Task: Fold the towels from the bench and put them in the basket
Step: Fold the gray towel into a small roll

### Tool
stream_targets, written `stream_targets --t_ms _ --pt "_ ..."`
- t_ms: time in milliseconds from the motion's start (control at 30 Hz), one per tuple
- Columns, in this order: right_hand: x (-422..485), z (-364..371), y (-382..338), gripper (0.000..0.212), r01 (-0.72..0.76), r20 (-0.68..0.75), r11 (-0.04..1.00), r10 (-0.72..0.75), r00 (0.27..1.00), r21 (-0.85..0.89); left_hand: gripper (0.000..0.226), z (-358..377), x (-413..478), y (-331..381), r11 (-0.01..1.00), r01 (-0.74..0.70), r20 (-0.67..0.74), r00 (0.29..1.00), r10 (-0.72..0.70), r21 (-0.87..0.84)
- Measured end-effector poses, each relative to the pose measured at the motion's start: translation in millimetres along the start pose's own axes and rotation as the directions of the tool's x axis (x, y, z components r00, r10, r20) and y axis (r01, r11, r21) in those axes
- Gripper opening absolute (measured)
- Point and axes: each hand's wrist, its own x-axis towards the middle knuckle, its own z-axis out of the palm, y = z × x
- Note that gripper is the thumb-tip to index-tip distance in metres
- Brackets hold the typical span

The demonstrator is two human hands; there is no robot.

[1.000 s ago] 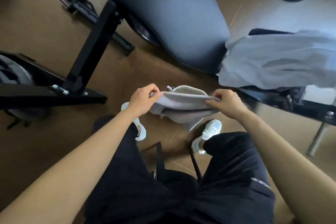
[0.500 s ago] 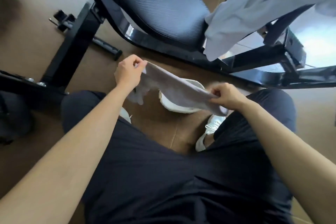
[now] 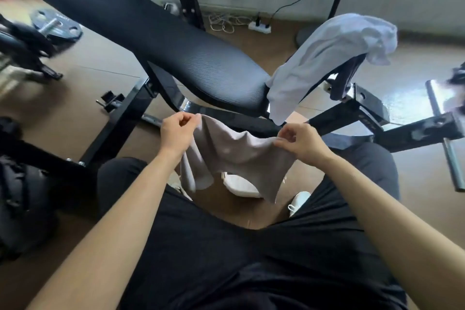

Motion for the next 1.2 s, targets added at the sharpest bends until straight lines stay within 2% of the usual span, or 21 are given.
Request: stream_targets --t_ms 133,267,367,433,567,767,833,1000,1100,1200 --pt "9 11 -40 0.01 0.133 -0.006 0.991 -0.133 0.991 0.031 0.013 12 -17 11 0.992 -0.121 0.177 0.976 0.125 -0.032" --pt "13 31 -66 0.034 0.195 0.057 0.981 -0.195 0.979 0.015 0.005 29 -27 15 0.965 -0.259 0.393 0.884 0.255 -0.043" --pt "16 45 -65 0.014 0.16 0.09 0.987 -0.162 0.983 0.03 0.003 36 -30 11 0.958 -0.281 0.457 0.847 0.272 -0.05" --pt "17 49 -54 0.002 0.113 0.103 0.993 -0.117 0.988 0.046 0.004 39 -29 -1 0.965 -0.258 0.483 0.841 0.244 -0.037" --pt "15 52 -26 0.011 0.036 0.165 0.997 -0.048 0.985 0.075 0.003 42 -25 -29 0.967 -0.246 0.613 0.775 0.157 0.064" --pt "17 50 12 0.011 -0.128 0.18 0.978 0.098 0.979 0.165 0.017 43 -15 -72 0.923 -0.23 0.753 0.652 -0.09 0.309" --pt "19 51 25 0.011 -0.159 0.174 0.976 0.132 0.976 0.149 0.019 43 -10 -85 0.907 -0.207 0.741 0.654 -0.15 0.367" --pt "23 55 55 0.01 -0.276 0.087 0.957 0.268 0.959 0.094 0.006 36 3 -110 0.915 -0.116 0.682 0.704 -0.198 0.385" --pt "31 52 58 0.007 -0.323 0.037 0.936 0.321 0.946 0.141 0.008 42 5 -111 0.913 -0.085 0.666 0.711 -0.225 0.399" --pt "38 50 63 0.004 -0.37 -0.001 0.917 0.375 0.927 0.151 0.008 51 12 -107 0.934 -0.034 0.593 0.78 -0.198 0.356"
